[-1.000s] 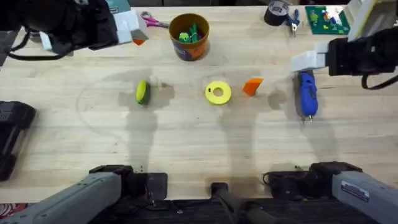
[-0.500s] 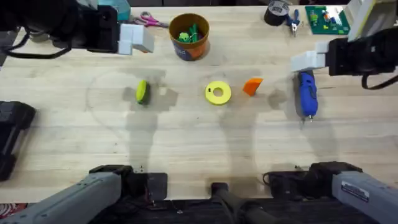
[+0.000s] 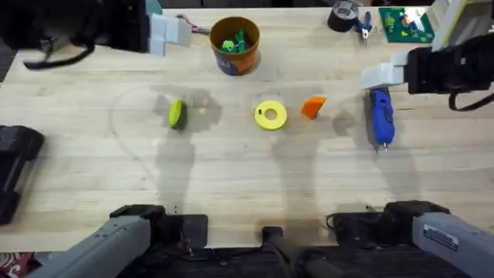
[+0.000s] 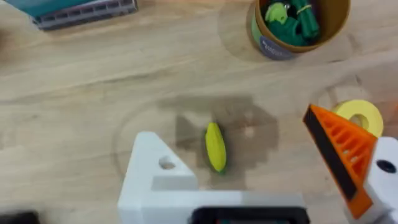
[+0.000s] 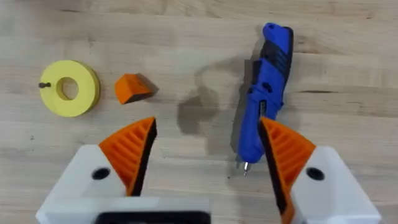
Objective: Pick up the gripper from the table and insert it into the empty holder that is missing its gripper. Then pick up a screw, insert it into the mounting hole, and use the screwdriver to tighten it. Finally, clean up the table by picking up the vegetable and placing it into the bucket.
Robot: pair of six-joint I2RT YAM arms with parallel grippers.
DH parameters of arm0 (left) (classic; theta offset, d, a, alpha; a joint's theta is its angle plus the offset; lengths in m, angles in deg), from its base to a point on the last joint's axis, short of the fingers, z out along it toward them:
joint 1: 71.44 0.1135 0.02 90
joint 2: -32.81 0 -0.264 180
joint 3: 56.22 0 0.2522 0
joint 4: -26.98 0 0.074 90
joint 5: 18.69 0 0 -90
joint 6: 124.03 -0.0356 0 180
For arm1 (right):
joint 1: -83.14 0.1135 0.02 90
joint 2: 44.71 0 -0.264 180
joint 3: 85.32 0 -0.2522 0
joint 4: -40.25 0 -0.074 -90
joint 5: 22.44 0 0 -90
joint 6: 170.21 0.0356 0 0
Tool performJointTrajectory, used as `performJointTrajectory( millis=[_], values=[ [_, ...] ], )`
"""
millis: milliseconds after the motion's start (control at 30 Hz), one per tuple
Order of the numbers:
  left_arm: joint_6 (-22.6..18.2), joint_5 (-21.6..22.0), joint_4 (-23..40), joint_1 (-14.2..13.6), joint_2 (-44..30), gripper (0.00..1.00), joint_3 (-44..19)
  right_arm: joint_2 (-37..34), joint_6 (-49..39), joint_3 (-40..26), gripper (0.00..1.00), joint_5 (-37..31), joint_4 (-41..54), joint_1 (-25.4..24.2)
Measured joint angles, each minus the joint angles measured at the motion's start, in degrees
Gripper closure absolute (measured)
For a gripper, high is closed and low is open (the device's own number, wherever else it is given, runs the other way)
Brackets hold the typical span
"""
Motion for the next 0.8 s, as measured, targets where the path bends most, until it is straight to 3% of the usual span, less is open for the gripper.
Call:
performJointTrajectory(
  millis=[367, 400, 800],
  values=[
    [-0.3, -0.2, -21.6, 0.0, 18.1, 0.015, 22.1, 0.0, 0.0, 0.0, 0.004, 0.0, 0.0, 0.0],
    [-0.3, -0.6, -26.0, 0.0, 22.9, 0.016, 27.4, 0.0, 0.0, 0.0, 0.004, 0.0, 0.0, 0.0],
    [-0.4, -5.4, -38.0, 0.0, 43.8, 0.015, 45.7, 0.0, 0.0, 0.0, 0.004, 0.0, 0.0, 0.0]
  ],
)
